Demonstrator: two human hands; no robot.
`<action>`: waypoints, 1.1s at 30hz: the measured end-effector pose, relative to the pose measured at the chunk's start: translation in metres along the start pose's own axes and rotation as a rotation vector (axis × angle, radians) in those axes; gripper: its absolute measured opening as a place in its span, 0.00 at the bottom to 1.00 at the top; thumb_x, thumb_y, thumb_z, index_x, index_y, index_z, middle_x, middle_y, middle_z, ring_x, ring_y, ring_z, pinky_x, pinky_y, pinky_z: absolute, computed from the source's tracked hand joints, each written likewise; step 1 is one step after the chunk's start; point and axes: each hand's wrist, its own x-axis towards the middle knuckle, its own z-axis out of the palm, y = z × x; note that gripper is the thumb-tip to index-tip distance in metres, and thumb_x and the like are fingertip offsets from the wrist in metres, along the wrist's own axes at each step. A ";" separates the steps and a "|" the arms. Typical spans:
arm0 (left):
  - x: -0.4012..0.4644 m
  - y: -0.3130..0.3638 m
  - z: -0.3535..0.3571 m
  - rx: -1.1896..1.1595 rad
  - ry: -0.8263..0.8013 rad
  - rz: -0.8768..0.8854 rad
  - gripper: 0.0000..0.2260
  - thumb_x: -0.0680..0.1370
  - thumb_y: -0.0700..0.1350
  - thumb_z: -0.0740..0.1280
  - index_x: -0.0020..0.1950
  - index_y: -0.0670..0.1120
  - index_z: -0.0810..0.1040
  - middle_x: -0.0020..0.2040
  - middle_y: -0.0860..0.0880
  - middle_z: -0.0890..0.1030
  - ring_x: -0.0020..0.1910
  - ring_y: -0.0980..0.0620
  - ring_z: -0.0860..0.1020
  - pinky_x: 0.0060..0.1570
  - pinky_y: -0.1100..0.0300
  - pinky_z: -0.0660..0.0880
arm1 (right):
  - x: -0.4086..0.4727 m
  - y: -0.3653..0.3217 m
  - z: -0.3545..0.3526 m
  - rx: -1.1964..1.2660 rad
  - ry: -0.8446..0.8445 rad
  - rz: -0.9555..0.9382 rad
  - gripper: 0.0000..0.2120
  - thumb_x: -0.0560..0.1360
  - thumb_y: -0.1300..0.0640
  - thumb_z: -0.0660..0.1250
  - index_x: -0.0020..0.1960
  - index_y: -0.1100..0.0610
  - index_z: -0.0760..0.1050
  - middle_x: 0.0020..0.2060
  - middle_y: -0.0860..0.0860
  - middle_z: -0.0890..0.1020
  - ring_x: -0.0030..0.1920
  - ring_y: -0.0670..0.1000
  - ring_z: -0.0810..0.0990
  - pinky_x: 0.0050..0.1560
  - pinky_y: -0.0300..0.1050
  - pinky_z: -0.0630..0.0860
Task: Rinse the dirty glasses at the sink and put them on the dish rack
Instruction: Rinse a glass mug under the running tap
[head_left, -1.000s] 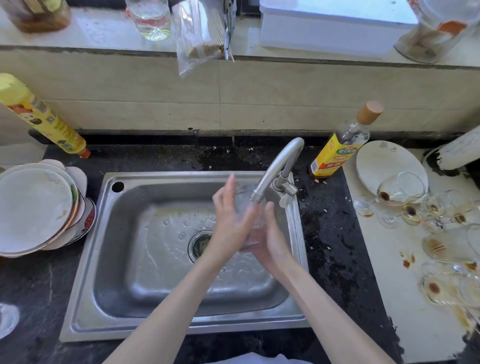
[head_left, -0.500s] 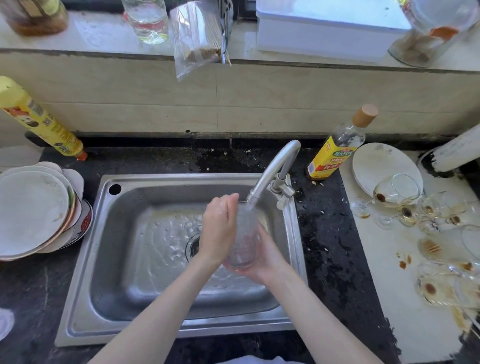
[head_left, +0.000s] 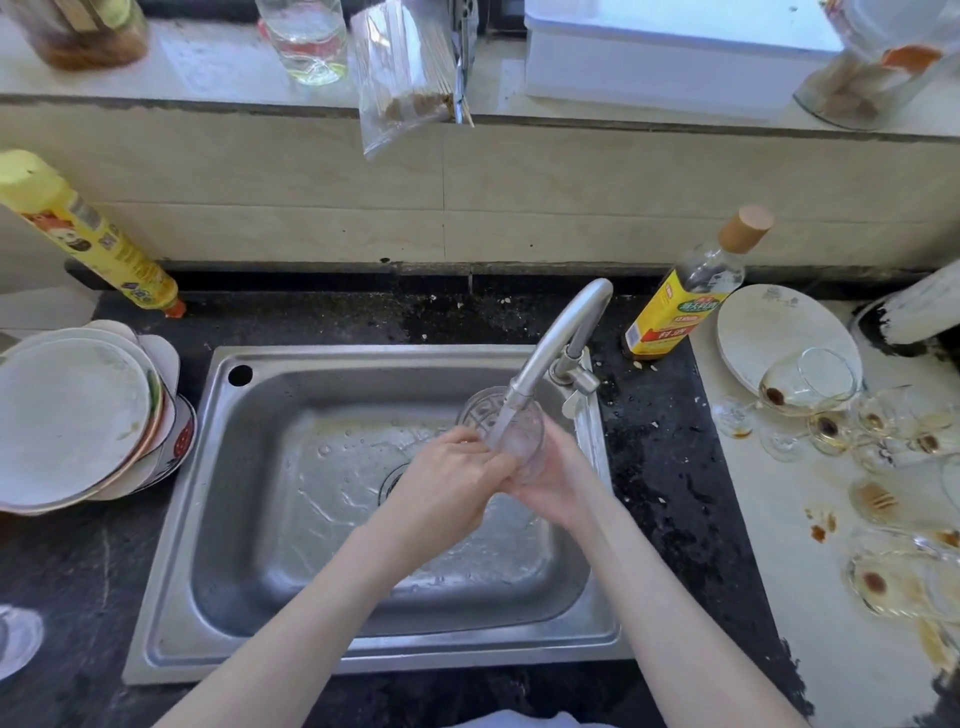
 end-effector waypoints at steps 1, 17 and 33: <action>-0.005 -0.002 0.000 -0.021 -0.002 0.003 0.15 0.59 0.33 0.75 0.39 0.46 0.76 0.31 0.53 0.79 0.31 0.52 0.77 0.45 0.63 0.69 | 0.000 -0.003 -0.001 -0.059 0.027 0.045 0.23 0.79 0.43 0.57 0.56 0.61 0.79 0.52 0.60 0.82 0.50 0.56 0.82 0.43 0.48 0.79; -0.001 -0.011 0.016 -0.120 -0.242 -0.199 0.25 0.73 0.54 0.43 0.48 0.41 0.75 0.41 0.46 0.77 0.47 0.43 0.75 0.45 0.51 0.72 | -0.012 -0.007 0.005 0.291 0.027 -0.038 0.17 0.76 0.54 0.63 0.42 0.68 0.82 0.43 0.62 0.83 0.43 0.58 0.83 0.49 0.47 0.79; 0.000 -0.023 0.030 -0.175 -0.246 -0.192 0.26 0.74 0.53 0.44 0.57 0.42 0.76 0.49 0.48 0.79 0.52 0.47 0.75 0.48 0.52 0.73 | -0.019 -0.009 0.017 0.384 0.152 0.179 0.30 0.70 0.45 0.71 0.60 0.67 0.70 0.51 0.63 0.79 0.49 0.59 0.80 0.49 0.51 0.78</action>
